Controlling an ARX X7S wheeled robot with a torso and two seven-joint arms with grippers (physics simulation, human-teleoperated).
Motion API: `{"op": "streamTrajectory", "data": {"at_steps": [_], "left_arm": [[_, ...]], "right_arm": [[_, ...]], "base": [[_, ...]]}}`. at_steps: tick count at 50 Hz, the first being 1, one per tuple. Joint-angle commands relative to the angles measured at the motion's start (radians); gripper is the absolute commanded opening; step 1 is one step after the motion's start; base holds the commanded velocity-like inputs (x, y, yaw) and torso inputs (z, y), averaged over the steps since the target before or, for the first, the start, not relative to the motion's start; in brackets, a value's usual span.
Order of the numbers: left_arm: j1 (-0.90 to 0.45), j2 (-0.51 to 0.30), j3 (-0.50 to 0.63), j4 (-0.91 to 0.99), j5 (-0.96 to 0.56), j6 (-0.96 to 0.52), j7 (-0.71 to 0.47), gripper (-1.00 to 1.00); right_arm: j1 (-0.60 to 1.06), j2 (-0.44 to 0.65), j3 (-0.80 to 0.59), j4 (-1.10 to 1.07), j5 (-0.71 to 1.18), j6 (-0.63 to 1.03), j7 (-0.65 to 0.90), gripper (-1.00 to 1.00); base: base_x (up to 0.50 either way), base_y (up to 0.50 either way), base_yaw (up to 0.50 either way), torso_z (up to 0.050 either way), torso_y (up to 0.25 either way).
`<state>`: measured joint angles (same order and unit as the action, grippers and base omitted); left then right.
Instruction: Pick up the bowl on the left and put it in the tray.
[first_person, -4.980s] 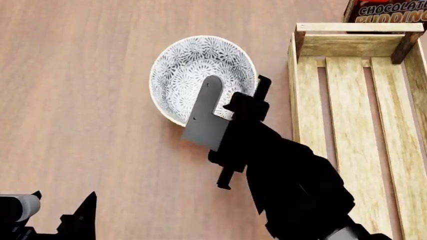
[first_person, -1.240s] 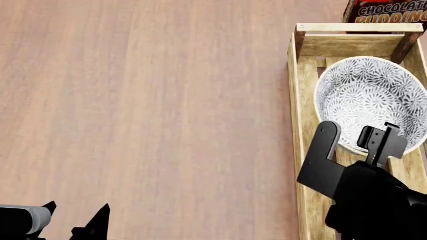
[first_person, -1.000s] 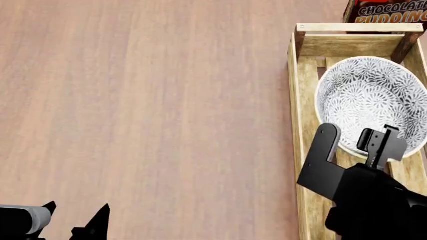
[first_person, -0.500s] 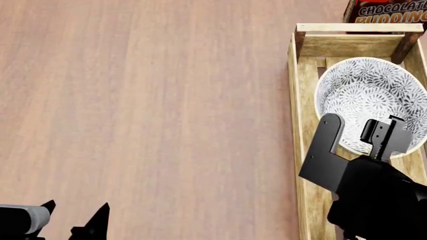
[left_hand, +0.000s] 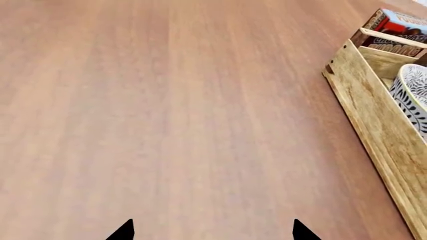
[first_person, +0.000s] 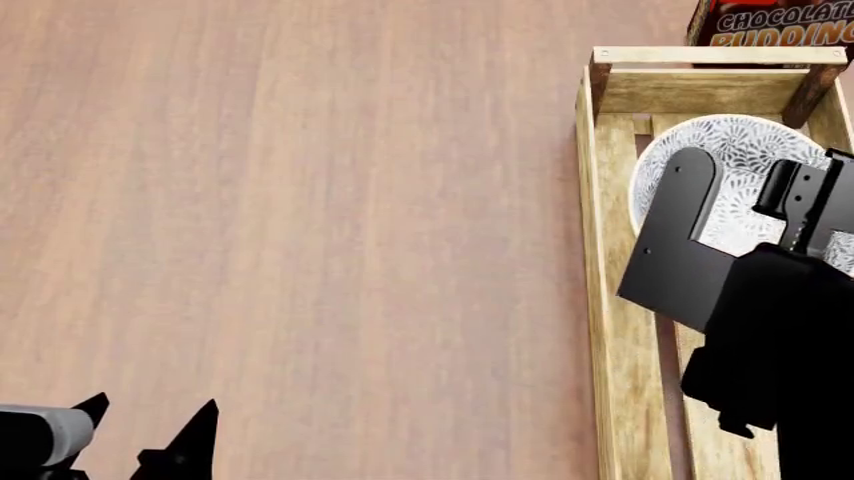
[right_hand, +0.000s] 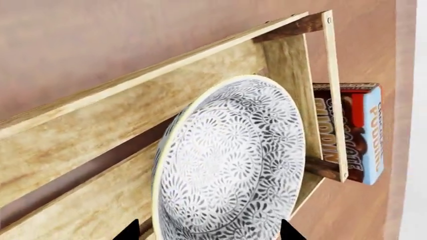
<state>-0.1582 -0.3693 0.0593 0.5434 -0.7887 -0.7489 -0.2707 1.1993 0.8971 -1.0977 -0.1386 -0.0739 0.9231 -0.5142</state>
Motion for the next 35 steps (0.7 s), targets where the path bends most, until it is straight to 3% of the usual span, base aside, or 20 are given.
{"op": "streamTrajectory", "data": {"at_steps": [1,12,16,20,23,26,30,33,35], "left_arm": [[0.004,-0.006,-0.007,0.029,-0.022,-0.009,-0.012,1.0],[0.012,-0.012,-0.003,0.054,-0.027,-0.008,-0.021,1.0],[0.017,-0.013,-0.003,0.053,-0.029,-0.005,-0.019,1.0],[0.024,-0.017,-0.005,0.045,-0.024,0.007,-0.01,1.0],[0.033,-0.021,-0.01,0.045,-0.021,0.015,-0.008,1.0],[0.041,-0.025,-0.008,0.049,-0.012,0.029,-0.001,1.0],[0.057,-0.027,-0.013,0.057,0.005,0.066,0.017,1.0],[0.082,-0.026,-0.036,0.063,0.004,0.107,0.037,1.0],[0.092,-0.027,-0.038,0.059,0.009,0.127,0.052,1.0]], "right_arm": [[0.063,0.063,0.011,-0.157,-0.009,0.097,-0.065,1.0],[0.059,0.148,0.056,-0.373,0.003,0.168,-0.068,1.0],[0.01,0.201,0.142,-0.513,0.042,0.173,0.0,1.0],[-0.154,0.288,0.317,-0.728,0.173,0.182,0.153,1.0],[-0.43,0.382,0.509,-0.87,0.344,0.134,0.442,1.0],[-0.609,0.458,0.578,-0.906,0.441,0.043,0.681,1.0],[-0.723,0.645,0.461,-0.908,0.559,-0.302,1.109,1.0],[-0.847,0.672,0.336,-0.908,0.491,-0.585,1.385,1.0],[-0.908,0.672,0.276,-0.894,0.436,-0.713,1.465,1.0]], "base": [[0.0,0.0,0.0,0.0,0.0],[0.0,0.0,0.0,0.0,0.0],[0.0,0.0,0.0,0.0,0.0],[0.0,0.0,0.0,0.0,0.0],[0.0,0.0,0.0,0.0,0.0],[0.0,0.0,0.0,0.0,0.0],[0.0,0.0,0.0,0.0,0.0],[0.0,0.0,0.0,0.0,0.0],[0.0,0.0,0.0,0.0,0.0]]}}
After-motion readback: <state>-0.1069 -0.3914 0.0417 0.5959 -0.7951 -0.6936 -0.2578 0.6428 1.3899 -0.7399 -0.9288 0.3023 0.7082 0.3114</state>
